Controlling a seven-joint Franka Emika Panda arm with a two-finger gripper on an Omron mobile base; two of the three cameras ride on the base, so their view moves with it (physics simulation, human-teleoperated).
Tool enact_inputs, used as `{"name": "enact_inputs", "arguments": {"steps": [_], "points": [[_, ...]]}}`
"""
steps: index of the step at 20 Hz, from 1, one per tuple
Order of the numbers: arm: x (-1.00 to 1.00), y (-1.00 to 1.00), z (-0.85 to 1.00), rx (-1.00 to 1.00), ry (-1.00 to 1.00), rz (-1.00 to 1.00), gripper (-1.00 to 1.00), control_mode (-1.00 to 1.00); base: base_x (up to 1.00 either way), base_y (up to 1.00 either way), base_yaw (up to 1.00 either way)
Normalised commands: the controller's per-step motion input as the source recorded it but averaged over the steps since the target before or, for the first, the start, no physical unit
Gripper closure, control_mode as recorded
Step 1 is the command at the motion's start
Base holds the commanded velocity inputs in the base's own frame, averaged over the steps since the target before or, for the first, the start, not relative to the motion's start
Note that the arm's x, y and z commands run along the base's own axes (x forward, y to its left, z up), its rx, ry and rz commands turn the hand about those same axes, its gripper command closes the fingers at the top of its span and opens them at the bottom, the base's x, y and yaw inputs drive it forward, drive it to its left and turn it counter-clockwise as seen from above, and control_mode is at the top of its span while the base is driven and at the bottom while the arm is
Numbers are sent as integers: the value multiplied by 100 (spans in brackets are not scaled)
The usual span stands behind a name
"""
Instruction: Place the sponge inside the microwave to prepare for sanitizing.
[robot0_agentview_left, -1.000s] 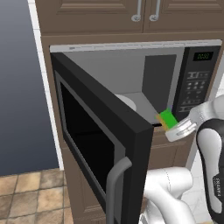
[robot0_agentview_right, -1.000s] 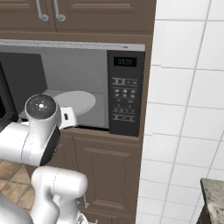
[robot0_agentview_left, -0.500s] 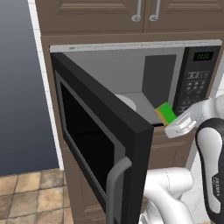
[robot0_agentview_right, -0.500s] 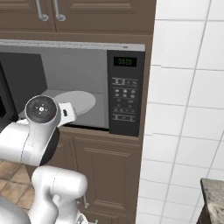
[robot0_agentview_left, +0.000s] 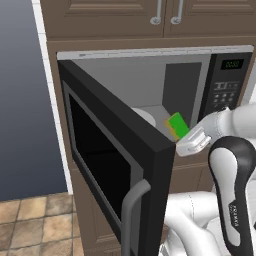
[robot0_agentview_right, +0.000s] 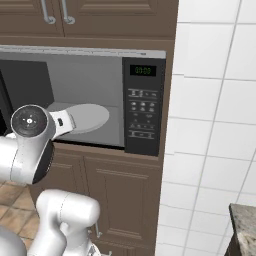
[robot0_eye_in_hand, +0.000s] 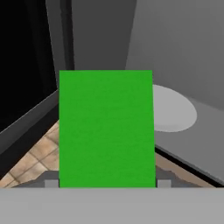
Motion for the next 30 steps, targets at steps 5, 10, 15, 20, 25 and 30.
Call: {"name": "enact_inputs", "arguments": {"steps": [5, 10, 15, 20, 25, 30], "points": [[22, 27, -2, 0, -13, -7, 100, -100, 0, 0, 0], [36, 11, -5, 3, -9, -9, 100, -100, 0, 0, 0], [45, 0, -16, 10, -2, -8, 100, -100, 0, 0, 0], [47, 0, -18, 12, 0, -2, 100, -100, 0, 0, 0], [39, 0, 0, 9, 3, 0, 100, -100, 0, 0, 0], [28, 0, 0, 0, 19, 0, 100, -100, 0, 0, 0]]}}
